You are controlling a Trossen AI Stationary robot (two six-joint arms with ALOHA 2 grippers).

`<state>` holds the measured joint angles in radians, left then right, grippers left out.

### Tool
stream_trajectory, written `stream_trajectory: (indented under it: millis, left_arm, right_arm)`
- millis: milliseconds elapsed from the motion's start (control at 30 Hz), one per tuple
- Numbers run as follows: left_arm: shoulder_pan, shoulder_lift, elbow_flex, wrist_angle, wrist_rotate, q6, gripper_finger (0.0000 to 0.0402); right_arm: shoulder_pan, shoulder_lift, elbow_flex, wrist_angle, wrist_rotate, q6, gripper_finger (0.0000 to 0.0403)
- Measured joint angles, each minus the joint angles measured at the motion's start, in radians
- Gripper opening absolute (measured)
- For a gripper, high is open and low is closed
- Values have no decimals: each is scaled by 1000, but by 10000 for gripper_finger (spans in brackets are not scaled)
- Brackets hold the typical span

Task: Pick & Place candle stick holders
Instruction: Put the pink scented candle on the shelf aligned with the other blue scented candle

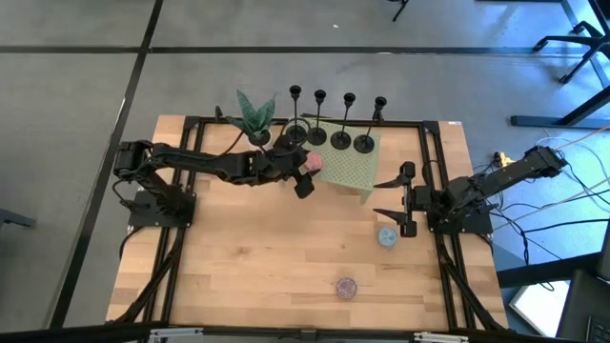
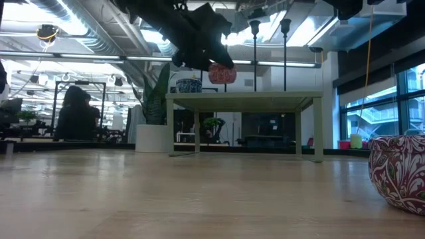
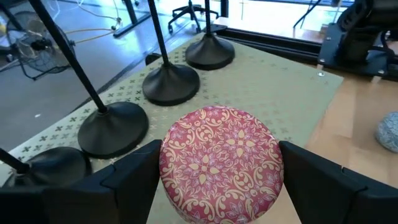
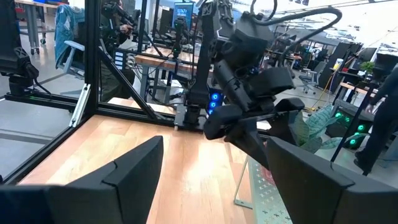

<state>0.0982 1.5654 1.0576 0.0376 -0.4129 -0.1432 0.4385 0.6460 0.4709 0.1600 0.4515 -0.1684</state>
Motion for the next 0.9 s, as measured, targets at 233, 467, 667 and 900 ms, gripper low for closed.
stream_trajectory:
  millis: [233, 467, 667, 900]
  left_arm:
    - [27, 1, 0, -20, 31, 0, 297]
    - [44, 1, 0, -33, 46, 0, 297]
    - [56, 1, 0, -50, 48, 7, 297]
    - [57, 1, 0, -50, 70, 26, 297]
  right_arm:
    - [0, 0, 0, 0, 0, 0, 289]
    - [0, 0, 0, 0, 0, 0, 289]
    - [0, 0, 0, 0, 0, 0, 289]
    - [0, 0, 0, 0, 0, -1, 289]
